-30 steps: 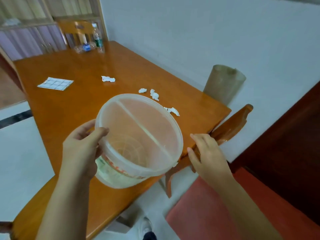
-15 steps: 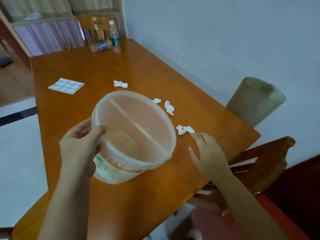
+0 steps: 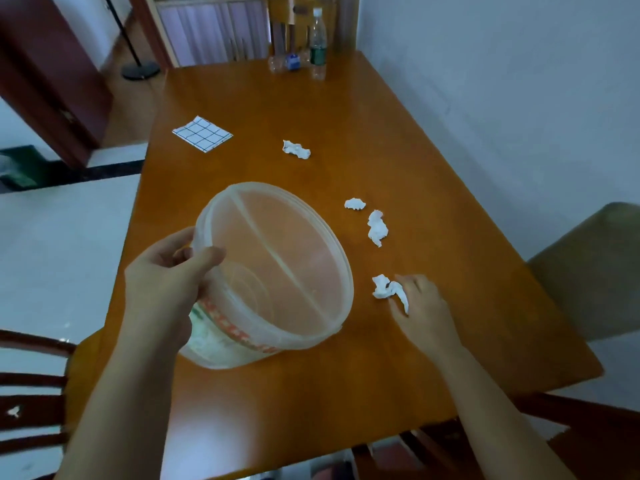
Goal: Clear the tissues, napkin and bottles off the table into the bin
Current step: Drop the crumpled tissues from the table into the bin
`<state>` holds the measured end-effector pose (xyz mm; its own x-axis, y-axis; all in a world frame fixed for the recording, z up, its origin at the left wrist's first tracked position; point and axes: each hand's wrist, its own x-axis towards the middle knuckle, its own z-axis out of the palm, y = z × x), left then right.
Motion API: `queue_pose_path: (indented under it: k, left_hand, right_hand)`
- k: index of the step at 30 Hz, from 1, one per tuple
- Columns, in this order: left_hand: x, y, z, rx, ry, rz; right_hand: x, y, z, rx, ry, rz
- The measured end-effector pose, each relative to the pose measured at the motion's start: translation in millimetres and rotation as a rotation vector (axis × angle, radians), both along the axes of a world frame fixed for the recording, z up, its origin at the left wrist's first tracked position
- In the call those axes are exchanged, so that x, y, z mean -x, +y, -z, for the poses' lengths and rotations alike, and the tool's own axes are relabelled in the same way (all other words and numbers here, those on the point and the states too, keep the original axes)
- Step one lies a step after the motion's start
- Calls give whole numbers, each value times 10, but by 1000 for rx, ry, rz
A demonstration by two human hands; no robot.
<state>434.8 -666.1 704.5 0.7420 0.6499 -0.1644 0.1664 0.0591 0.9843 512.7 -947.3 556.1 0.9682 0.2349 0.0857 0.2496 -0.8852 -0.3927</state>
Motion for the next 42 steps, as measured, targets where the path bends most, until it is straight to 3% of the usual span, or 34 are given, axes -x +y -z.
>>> queue_pose_path:
  k: [13,29,42]
  left_hand:
    - [-68,-227,160,-5,37,-82]
    - [-12,-61,78,-47,126,-10]
    - [47,267,100,-45,145,86]
  right_hand:
    - [-407,-121,652,-113,199,65]
    - [-306,-3,722,-267,267,249]
    - [-157,303,-134,-515,-28,364]
